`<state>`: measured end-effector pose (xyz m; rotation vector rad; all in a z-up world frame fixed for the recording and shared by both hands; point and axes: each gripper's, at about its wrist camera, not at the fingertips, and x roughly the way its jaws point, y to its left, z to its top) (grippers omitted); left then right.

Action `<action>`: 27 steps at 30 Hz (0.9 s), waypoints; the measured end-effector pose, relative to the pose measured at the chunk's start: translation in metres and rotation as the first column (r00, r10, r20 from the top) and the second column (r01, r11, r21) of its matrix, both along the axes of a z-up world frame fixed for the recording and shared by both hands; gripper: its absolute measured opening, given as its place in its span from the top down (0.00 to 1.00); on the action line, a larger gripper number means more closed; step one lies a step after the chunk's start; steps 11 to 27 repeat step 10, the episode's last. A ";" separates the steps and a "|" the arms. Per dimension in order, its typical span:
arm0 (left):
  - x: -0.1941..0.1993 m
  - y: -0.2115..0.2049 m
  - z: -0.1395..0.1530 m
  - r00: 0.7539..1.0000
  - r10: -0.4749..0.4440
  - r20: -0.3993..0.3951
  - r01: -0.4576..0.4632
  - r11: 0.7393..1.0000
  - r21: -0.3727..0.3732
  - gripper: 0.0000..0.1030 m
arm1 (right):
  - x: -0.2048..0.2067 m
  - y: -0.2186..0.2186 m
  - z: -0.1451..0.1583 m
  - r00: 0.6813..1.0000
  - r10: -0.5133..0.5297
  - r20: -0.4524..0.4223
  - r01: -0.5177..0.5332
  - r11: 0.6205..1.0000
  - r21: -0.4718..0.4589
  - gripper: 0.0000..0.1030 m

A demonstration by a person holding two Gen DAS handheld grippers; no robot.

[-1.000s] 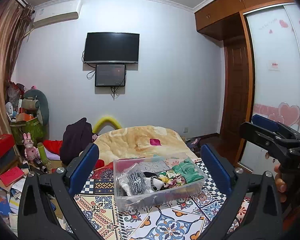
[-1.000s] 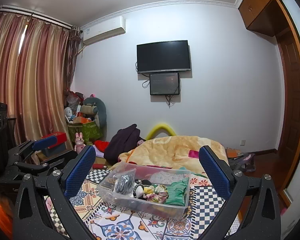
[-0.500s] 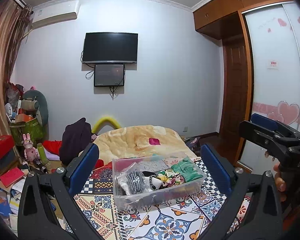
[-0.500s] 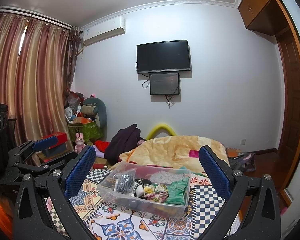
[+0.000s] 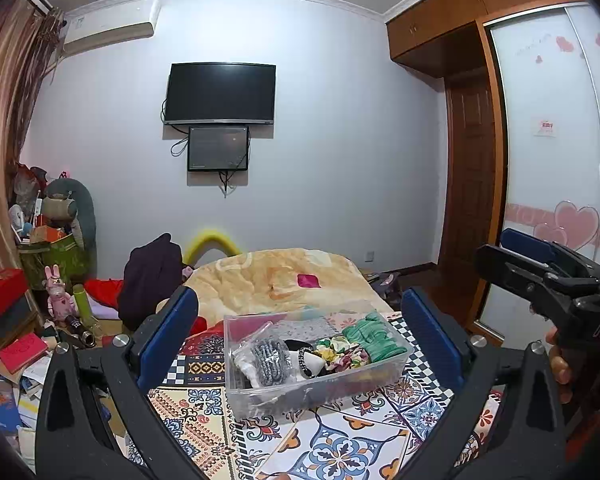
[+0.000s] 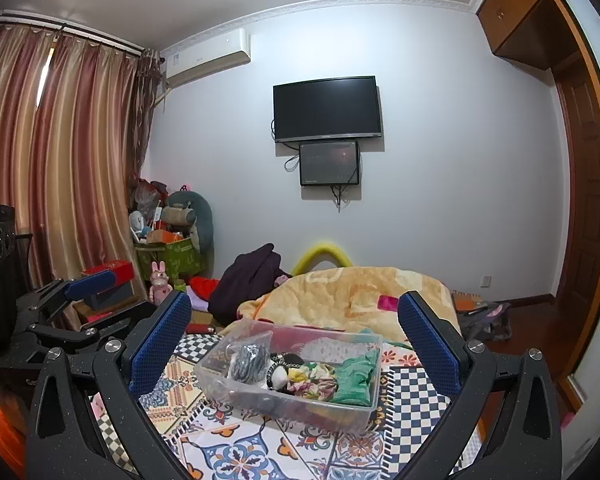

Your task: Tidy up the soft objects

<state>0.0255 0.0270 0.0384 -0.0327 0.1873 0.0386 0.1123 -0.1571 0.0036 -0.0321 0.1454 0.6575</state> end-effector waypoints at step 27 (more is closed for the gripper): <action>0.000 -0.002 -0.001 1.000 0.001 -0.005 -0.001 1.000 0.003 0.00 | 0.000 0.000 -0.002 1.000 0.000 -0.009 0.000 1.000 -0.006 0.00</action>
